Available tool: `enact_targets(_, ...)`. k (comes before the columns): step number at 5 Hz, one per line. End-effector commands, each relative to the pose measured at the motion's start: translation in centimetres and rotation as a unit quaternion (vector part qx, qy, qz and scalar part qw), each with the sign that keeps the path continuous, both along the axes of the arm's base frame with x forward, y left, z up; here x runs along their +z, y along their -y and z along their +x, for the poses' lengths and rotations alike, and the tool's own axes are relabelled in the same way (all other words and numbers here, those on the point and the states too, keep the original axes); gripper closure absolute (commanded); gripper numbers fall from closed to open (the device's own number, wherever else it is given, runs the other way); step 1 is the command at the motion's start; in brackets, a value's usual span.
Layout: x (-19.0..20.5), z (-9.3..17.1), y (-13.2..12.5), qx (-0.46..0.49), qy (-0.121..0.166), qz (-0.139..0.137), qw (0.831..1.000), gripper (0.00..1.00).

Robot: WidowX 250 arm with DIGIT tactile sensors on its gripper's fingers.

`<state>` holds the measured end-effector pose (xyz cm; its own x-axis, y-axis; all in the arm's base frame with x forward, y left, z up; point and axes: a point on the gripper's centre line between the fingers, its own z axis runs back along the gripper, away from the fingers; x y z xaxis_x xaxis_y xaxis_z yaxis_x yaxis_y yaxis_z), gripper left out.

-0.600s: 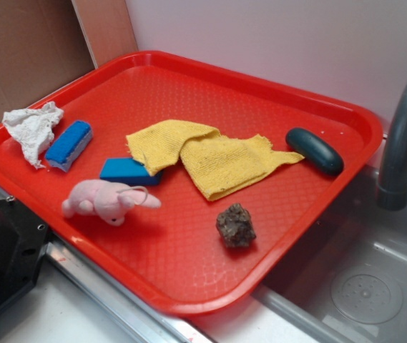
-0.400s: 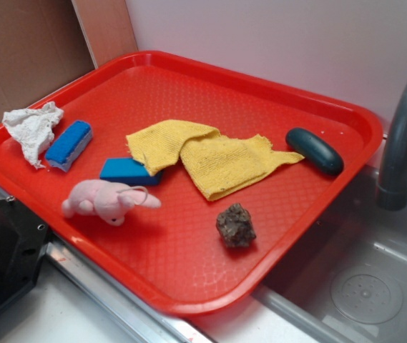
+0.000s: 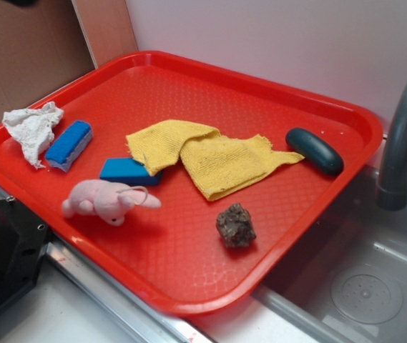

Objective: Grab the rock.

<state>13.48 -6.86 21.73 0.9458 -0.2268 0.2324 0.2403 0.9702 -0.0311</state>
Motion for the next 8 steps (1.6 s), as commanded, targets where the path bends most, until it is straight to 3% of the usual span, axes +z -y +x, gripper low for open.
enact_targets(1, -4.9, 1.2, 5.9, -0.239, 0.011, -0.007, 0.971, 0.0)
enact_targets(2, -7.3, -1.1, 6.1, -0.358, -0.013, -0.015, 0.934, 0.0)
enact_targets(4, -7.3, -1.1, 6.1, -0.358, -0.013, -0.015, 0.934, 0.0)
enact_targets(5, -11.6, 1.0, 6.4, -0.396, -0.037, -0.012, 0.917, 0.0)
enact_targets(7, -16.2, 5.6, 10.0, -0.483, -0.057, 0.036, 0.873, 0.0)
enact_targets(8, -17.1, 5.5, 11.5, -0.521, -0.052, 0.05, 0.851, 0.0)
